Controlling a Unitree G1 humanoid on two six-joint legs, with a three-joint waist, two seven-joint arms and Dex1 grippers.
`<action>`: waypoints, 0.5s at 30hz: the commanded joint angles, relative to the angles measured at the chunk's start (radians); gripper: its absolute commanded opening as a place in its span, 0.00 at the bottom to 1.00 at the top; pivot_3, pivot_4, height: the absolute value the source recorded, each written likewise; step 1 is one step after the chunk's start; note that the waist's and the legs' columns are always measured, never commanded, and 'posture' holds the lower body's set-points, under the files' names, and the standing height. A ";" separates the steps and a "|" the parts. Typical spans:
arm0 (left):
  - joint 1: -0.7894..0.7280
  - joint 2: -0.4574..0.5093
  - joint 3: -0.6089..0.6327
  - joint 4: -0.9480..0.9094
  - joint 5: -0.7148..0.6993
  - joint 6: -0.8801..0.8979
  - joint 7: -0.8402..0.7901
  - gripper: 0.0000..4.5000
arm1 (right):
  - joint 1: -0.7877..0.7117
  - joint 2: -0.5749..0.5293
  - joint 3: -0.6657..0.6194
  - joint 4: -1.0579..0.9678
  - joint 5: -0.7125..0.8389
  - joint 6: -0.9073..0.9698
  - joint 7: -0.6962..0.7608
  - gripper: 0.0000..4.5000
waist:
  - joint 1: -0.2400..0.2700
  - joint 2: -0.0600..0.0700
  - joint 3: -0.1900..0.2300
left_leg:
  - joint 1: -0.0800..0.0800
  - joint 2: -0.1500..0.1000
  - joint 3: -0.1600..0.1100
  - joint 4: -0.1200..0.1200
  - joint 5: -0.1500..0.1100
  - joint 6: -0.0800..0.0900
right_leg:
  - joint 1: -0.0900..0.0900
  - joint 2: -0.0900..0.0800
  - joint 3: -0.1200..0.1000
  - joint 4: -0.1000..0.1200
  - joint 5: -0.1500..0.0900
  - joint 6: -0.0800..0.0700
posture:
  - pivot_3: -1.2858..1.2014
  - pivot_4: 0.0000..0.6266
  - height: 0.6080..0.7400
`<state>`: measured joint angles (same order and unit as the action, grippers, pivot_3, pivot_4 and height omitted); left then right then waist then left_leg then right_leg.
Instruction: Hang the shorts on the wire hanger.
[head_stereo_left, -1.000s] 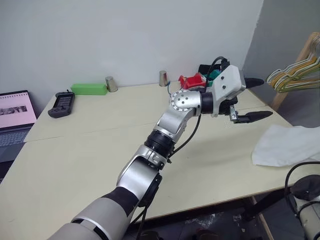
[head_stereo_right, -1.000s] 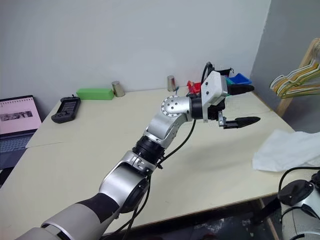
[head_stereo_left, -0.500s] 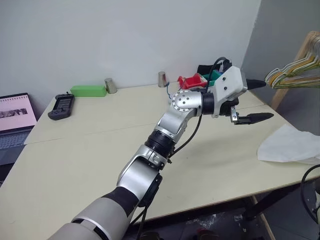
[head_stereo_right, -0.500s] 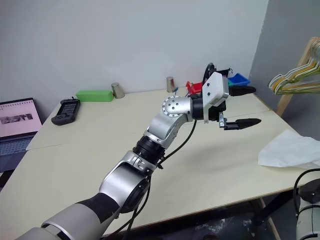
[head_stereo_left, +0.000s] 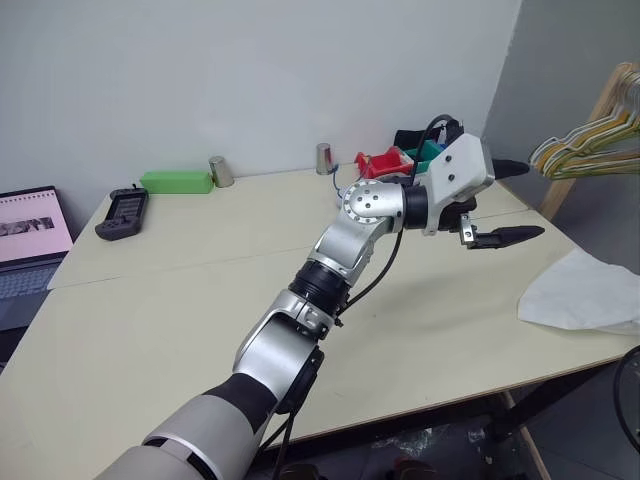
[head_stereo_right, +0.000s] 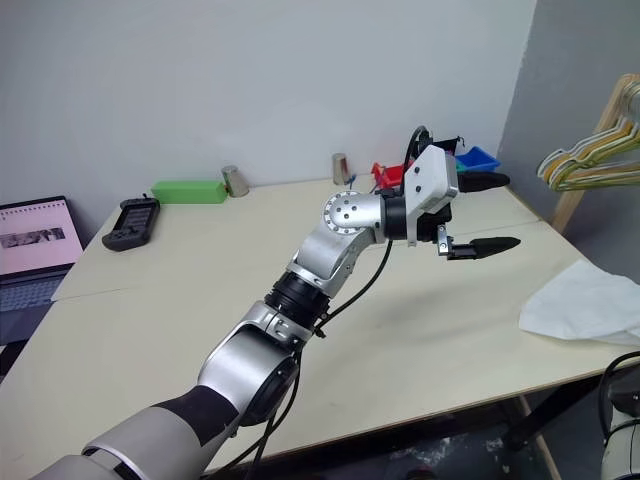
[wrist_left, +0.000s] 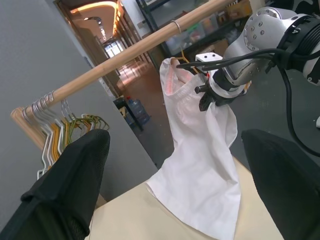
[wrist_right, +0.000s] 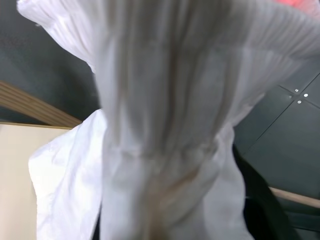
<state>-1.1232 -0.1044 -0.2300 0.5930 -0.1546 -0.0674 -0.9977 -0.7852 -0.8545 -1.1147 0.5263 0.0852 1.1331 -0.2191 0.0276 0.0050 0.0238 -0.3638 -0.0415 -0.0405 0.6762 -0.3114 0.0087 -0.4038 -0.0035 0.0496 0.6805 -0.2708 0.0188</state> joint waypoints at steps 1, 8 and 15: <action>-0.023 0.003 0.010 -0.021 -0.004 -0.012 0.001 1.00 | 0.008 -0.011 0.032 -0.064 0.020 -0.028 -0.020 0.56 | 0.001 0.000 0.000 | 0.000 0.000 0.000 0.000 0.000 0.000 | 0.000 0.000 0.000 0.000 0.000 0.000 | 0.54 0.00 1.00; -0.021 0.004 0.008 -0.020 -0.004 -0.016 -0.005 1.00 | 0.083 0.049 0.136 -0.291 0.006 0.033 -0.042 0.93 | 0.000 0.000 0.000 | 0.000 0.000 0.000 0.000 0.000 0.000 | 0.000 0.000 0.000 0.000 0.000 0.000 | 0.54 0.00 1.00; -0.027 0.008 0.013 -0.017 -0.006 -0.018 -0.010 1.00 | 0.102 0.150 0.212 -0.597 -0.041 0.162 -0.097 0.99 | 0.000 0.000 0.000 | 0.000 0.000 -0.001 0.000 0.000 0.000 | 0.000 0.000 0.000 0.000 0.000 0.000 | 0.54 0.00 1.00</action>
<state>-1.1233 -0.1017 -0.2299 0.5931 -0.1547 -0.0698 -1.0116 -0.6694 -0.7037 -0.9317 0.0356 0.0592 1.2684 -0.3001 0.0278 0.0055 0.0235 -0.3639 -0.0411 -0.0412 0.6763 -0.3114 0.0087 -0.4038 -0.0031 0.0495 0.6807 -0.2709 0.0190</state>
